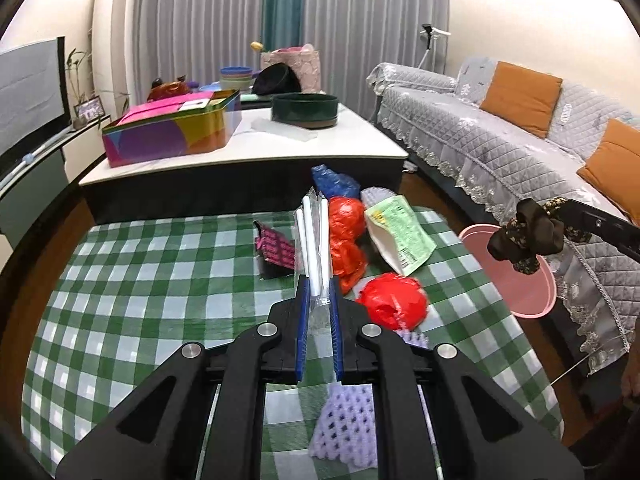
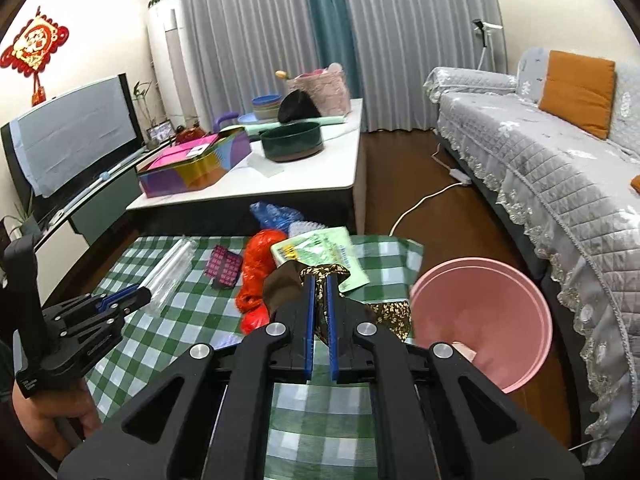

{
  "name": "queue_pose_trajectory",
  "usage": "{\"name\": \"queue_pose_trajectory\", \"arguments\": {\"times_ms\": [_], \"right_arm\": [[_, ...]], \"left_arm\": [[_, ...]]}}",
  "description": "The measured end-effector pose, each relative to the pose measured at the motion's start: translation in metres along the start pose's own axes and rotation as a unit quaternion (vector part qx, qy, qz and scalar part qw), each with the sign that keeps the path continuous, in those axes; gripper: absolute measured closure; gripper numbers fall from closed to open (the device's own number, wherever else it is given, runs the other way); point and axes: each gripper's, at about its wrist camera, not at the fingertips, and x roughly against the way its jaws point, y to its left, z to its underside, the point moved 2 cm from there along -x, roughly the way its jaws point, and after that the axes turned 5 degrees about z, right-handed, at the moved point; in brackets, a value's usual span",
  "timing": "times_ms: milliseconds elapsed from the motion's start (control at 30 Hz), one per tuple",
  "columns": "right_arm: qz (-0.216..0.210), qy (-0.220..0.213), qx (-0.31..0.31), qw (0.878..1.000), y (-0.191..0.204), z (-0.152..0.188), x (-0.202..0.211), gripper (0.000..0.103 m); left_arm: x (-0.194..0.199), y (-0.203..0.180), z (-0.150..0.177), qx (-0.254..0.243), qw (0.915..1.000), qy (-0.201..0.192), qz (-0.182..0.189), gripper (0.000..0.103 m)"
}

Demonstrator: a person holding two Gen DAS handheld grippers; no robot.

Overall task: Collect trash
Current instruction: 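Carry the clear tubes and leopard cloth over the pink bin with both grippers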

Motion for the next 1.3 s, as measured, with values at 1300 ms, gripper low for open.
{"name": "queue_pose_trajectory", "arguments": {"times_ms": [1300], "right_arm": [[0.164,-0.035,-0.065,0.984,-0.114,0.003,0.009,0.097]], "left_arm": [[-0.035,-0.124,-0.017,-0.073,0.99,-0.009,0.12,0.093]]}}
